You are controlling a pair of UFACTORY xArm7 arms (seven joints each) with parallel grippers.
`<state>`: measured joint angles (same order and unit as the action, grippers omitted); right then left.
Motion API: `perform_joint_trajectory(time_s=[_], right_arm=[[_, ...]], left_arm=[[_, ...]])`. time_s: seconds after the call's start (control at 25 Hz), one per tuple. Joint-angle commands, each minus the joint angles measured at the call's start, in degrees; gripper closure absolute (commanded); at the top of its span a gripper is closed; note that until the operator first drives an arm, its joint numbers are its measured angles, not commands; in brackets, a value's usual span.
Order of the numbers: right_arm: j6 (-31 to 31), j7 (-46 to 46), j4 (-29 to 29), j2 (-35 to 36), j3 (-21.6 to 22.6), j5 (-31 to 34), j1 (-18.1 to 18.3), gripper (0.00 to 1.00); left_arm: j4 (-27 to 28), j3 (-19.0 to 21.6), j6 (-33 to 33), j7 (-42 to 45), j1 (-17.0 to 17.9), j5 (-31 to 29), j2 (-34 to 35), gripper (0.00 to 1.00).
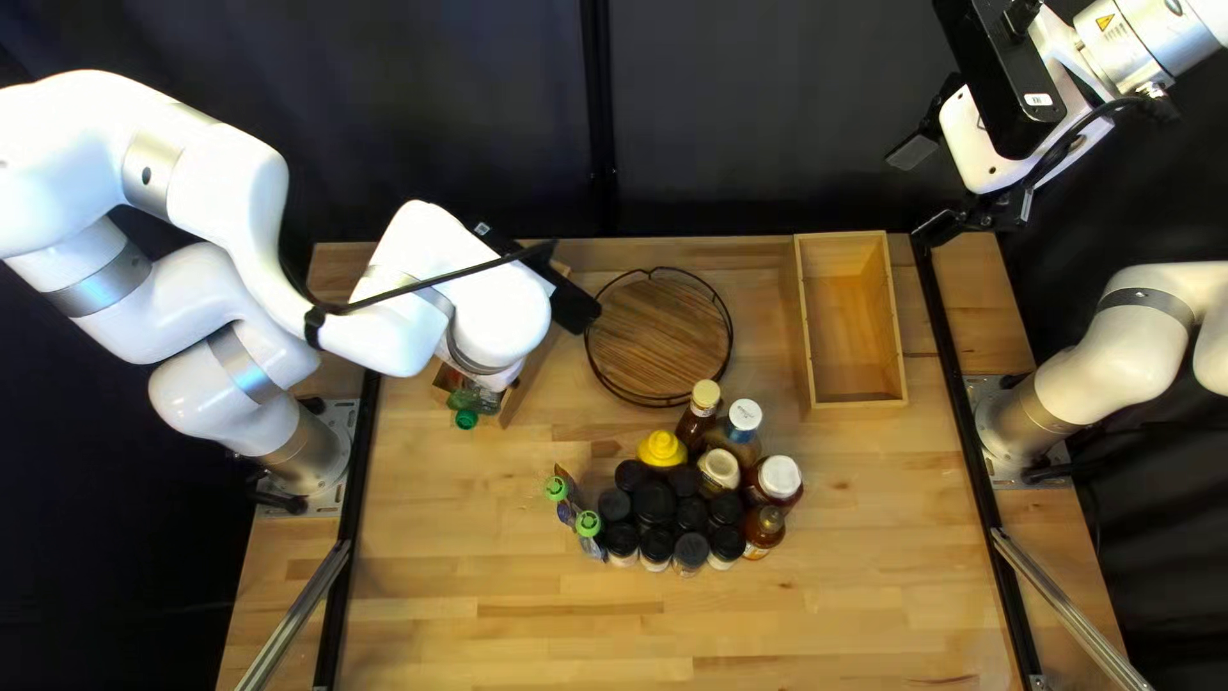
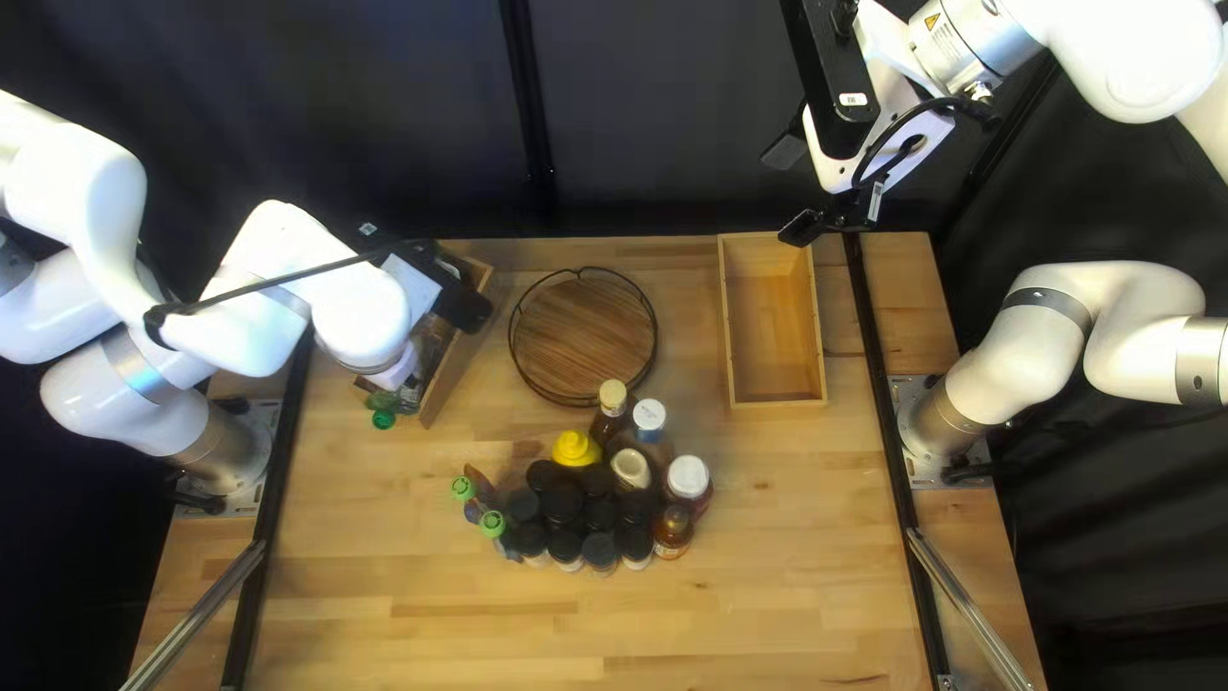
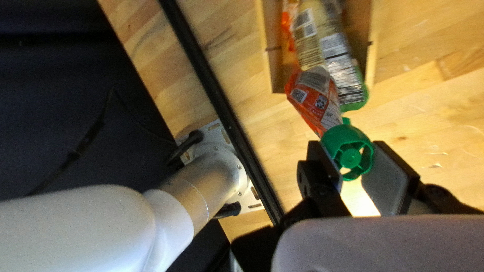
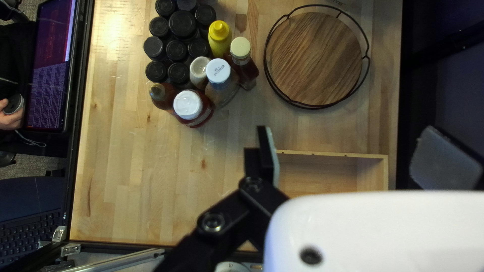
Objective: Separate condiments, baby food and spices and place it in 3 different racks/containers
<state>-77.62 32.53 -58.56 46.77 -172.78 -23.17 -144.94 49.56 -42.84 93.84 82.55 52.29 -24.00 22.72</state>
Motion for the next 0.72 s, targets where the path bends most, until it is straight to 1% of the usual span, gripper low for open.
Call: perform_joint_trajectory(time_s=[0.04,0.16,0.2,0.24,0.28,0.4,0.44,0.48,0.52,0.6,0.72], right_arm=[[0.0,0.0,0.0,0.0,0.0,0.0,0.0,0.00],[0.0,0.0,0.0,0.0,0.0,0.0,0.0,0.00],[0.0,0.0,0.0,0.0,0.0,0.0,0.0,0.00],[0.0,0.0,0.0,0.0,0.0,0.0,0.0,0.00],[0.0,0.0,0.0,0.0,0.0,0.0,0.0,0.00],[0.0,0.0,0.0,0.0,0.0,0.0,0.0,0.00],[0.0,0.0,0.0,0.0,0.0,0.0,0.0,0.00],[0.0,0.0,0.0,0.0,0.0,0.0,0.0,0.00],[0.0,0.0,0.0,0.0,0.0,0.0,0.0,0.00],[0.0,0.0,0.0,0.0,0.0,0.0,0.0,0.00],[0.0,0.0,0.0,0.0,0.0,0.0,0.0,0.00]], left_arm=[[1.3,-4.4,-2.3,-2.1,-0.6,1.4,-4.1,1.00],[3.7,-8.2,-4.0,-5.6,-0.7,2.5,-8.0,1.00],[4.2,-8.8,-4.3,-6.3,-0.8,2.8,-8.6,0.99],[5.1,-10.0,-5.0,-7.8,-0.8,3.1,-10.0,0.69],[5.8,-11.1,-5.9,-9.2,-0.9,3.4,-11.2,0.18],[7.5,-14.2,-8.7,-13.6,-1.1,5.1,-15.2,0.08],[7.9,-15.5,-10.5,-15.8,-1.5,5.8,-16.9,0.04],[7.9,-16.1,-11.4,-16.7,-1.8,6.0,-17.4,0.02],[7.7,-16.7,-12.8,-17.6,-2.2,5.7,-17.4,0.00],[7.2,-17.1,-14.3,-18.2,-2.8,4.7,-16.2,0.00],[6.9,-15.9,-14.4,-17.5,-3.6,1.5,-11.9,0.00]])
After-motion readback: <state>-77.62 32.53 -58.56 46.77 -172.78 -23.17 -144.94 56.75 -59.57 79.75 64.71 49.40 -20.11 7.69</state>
